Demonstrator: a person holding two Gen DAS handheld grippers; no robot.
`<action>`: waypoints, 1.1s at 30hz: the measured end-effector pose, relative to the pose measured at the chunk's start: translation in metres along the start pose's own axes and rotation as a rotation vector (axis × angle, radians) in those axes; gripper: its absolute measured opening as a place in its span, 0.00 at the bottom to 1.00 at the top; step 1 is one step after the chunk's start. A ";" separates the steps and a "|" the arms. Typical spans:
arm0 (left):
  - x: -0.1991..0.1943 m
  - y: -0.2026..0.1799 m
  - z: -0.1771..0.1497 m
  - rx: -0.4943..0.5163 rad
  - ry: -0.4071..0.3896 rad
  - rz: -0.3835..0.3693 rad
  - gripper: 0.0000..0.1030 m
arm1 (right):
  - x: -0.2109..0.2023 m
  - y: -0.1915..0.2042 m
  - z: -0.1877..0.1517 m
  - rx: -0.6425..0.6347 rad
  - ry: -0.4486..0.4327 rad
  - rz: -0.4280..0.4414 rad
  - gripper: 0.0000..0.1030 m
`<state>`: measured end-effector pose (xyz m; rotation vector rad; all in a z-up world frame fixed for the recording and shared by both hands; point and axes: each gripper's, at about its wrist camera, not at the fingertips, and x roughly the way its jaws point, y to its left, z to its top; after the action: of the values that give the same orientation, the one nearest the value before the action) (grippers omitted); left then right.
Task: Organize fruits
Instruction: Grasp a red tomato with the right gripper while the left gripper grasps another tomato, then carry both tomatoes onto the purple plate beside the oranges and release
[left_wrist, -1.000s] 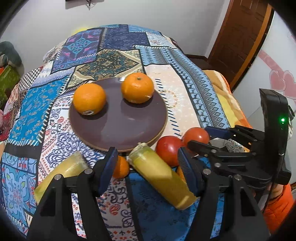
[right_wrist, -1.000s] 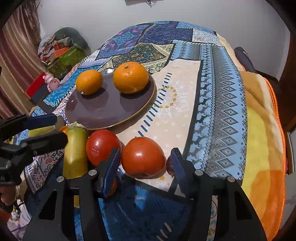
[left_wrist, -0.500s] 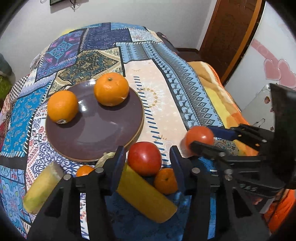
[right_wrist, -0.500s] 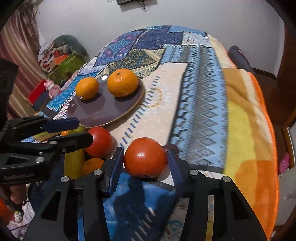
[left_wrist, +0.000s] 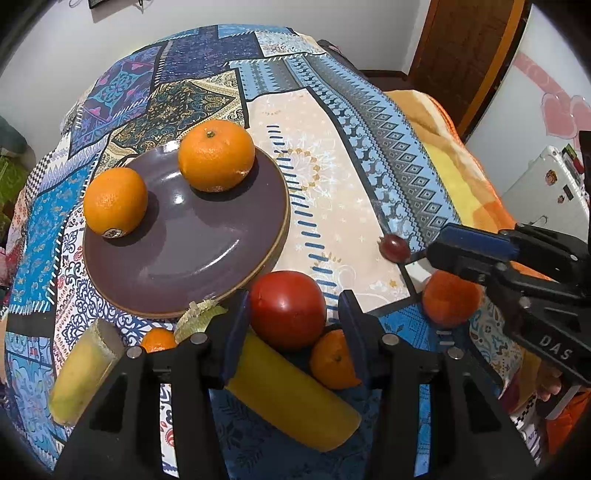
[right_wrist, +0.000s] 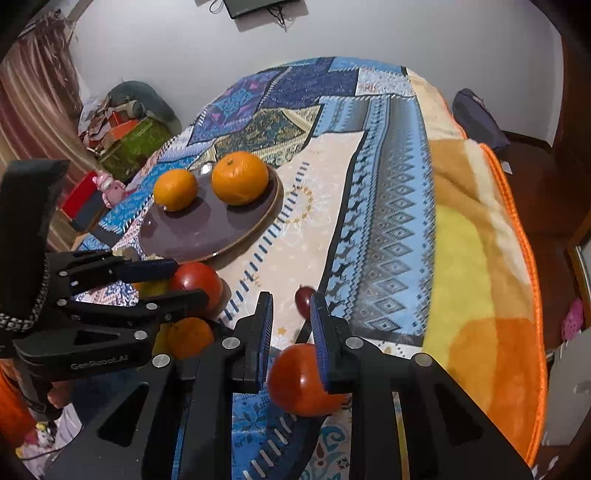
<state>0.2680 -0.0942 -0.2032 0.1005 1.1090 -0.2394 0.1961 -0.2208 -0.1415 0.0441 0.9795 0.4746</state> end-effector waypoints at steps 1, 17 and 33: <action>0.000 0.000 0.000 0.006 0.002 0.006 0.47 | 0.001 0.000 -0.002 -0.002 0.007 0.002 0.19; 0.020 -0.011 0.002 0.083 0.009 0.065 0.46 | -0.001 -0.004 -0.027 -0.009 0.049 -0.041 0.48; -0.022 0.006 0.003 -0.006 -0.062 -0.040 0.45 | 0.004 0.003 -0.024 -0.019 0.040 -0.069 0.45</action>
<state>0.2626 -0.0862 -0.1826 0.0651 1.0503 -0.2734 0.1772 -0.2207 -0.1577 -0.0167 1.0123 0.4224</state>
